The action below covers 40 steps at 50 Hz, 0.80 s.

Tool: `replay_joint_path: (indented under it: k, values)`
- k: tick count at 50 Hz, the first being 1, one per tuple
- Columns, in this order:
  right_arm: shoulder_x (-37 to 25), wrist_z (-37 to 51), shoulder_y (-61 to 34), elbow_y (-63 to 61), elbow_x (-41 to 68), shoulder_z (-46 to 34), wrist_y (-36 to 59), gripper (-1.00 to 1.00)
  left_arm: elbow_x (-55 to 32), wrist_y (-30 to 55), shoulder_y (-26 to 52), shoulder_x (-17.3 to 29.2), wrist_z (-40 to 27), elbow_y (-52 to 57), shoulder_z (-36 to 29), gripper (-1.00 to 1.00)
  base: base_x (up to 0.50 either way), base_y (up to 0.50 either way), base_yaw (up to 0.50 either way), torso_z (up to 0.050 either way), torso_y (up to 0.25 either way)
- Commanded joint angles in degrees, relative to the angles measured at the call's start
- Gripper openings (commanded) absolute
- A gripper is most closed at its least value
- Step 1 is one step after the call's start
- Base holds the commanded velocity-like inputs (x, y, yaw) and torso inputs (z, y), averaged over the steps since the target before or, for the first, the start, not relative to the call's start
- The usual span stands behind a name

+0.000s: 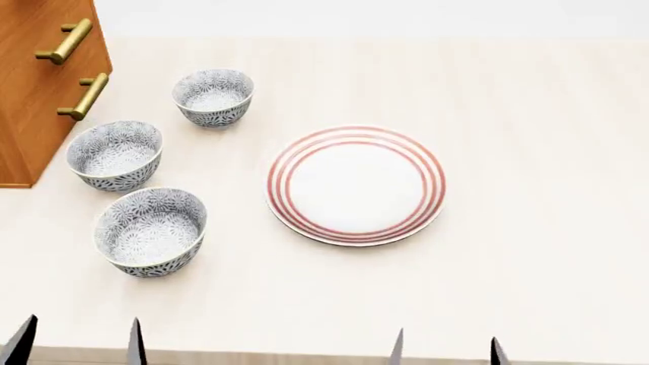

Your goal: Pick up the bowl and put it in the front on the plate.

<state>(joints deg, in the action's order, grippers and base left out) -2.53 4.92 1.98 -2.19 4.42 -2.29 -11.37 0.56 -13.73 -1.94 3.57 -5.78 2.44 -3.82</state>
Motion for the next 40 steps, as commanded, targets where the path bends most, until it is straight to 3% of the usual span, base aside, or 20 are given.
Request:
replay_joint_path:
  k: [1, 13, 40]
  values:
    - [-0.26, 1.45, 2.46, -2.31, 2.5, 0.24, -18.43, 1.0, 6.26, -17.21, -2.61, 1.0, -5.62, 4.24, -0.17, 1.0, 0.0, 0.0, 0.0, 0.0, 0.0]
    - [-2.03, 1.13, 3.12, -3.31, 3.64, -1.74, -24.88, 1.0, 6.54, -18.2, -2.92, 1.78, -7.23, 4.43, -1.03, 1.0, 0.03, 0.0, 0.0, 0.0, 0.0]
    - [-4.0, 2.62, 2.98, -3.69, 3.1, -4.13, -27.64, 1.0, 7.8, -17.82, -2.91, 3.43, -10.05, 5.16, -2.75, 1.0, 0.5, 0.0, 0.0, 0.0, 0.0]
